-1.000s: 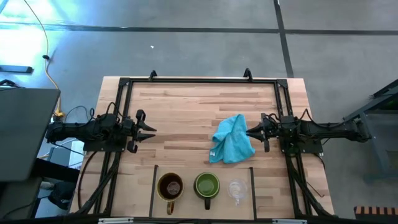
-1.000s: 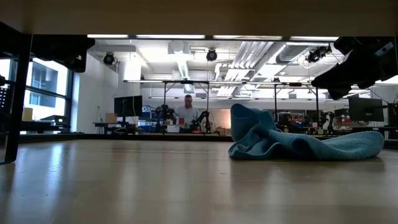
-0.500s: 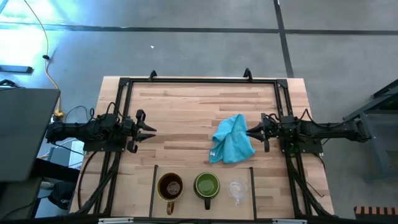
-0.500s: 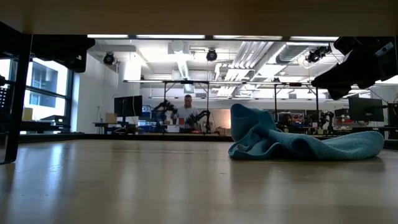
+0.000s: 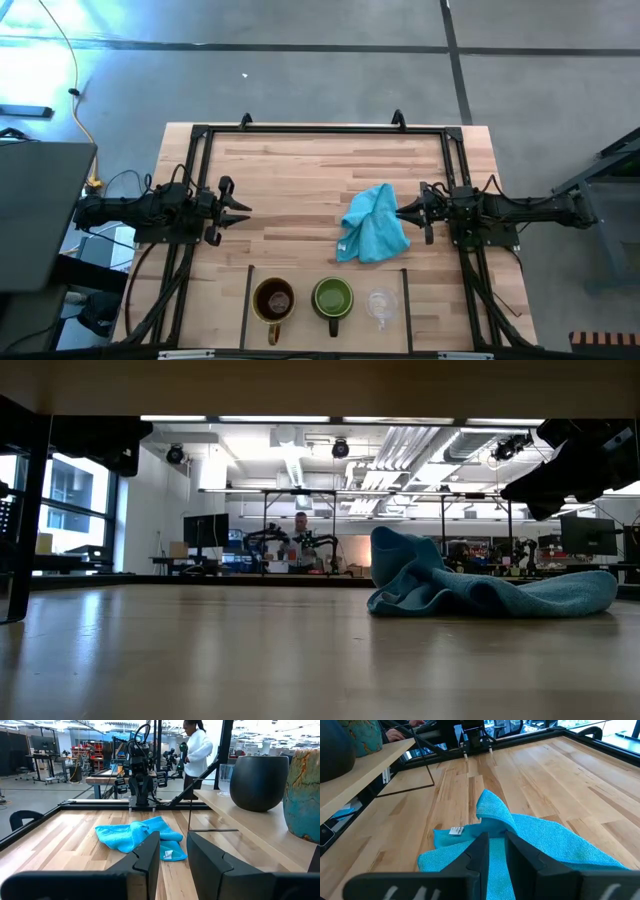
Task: Stack small to large cups/mugs on shelf
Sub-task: Return to Home Position
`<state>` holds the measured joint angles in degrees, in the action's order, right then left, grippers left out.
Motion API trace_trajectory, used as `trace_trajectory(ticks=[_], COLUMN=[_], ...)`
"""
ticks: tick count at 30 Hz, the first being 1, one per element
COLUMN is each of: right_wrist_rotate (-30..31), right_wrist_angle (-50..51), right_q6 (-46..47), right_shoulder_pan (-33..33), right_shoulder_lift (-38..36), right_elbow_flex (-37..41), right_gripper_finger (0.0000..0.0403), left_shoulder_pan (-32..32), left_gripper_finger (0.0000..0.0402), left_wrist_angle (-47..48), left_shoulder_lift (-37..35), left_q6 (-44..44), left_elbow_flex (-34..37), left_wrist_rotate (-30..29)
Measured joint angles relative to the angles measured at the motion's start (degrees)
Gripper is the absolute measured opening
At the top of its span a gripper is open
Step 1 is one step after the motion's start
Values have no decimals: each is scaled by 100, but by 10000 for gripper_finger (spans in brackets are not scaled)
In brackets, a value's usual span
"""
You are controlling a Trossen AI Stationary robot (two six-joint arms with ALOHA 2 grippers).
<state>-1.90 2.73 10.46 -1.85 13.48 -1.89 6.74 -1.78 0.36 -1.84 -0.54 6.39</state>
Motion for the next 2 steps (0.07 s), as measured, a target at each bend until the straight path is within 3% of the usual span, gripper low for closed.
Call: trace_trajectory(ticks=[2], right_wrist_rotate=[-1], right_wrist_angle=[-1], right_q6=[0], right_shoulder_pan=[0], right_shoulder_lift=[-1], right_elbow_flex=[0], right_gripper_finger=[53], left_shoulder_pan=[0], left_gripper_finger=[85], left_wrist_angle=[0], left_shoulder_lift=[0], left_q6=[1], left_elbow_flex=[0], left_wrist_rotate=[-1])
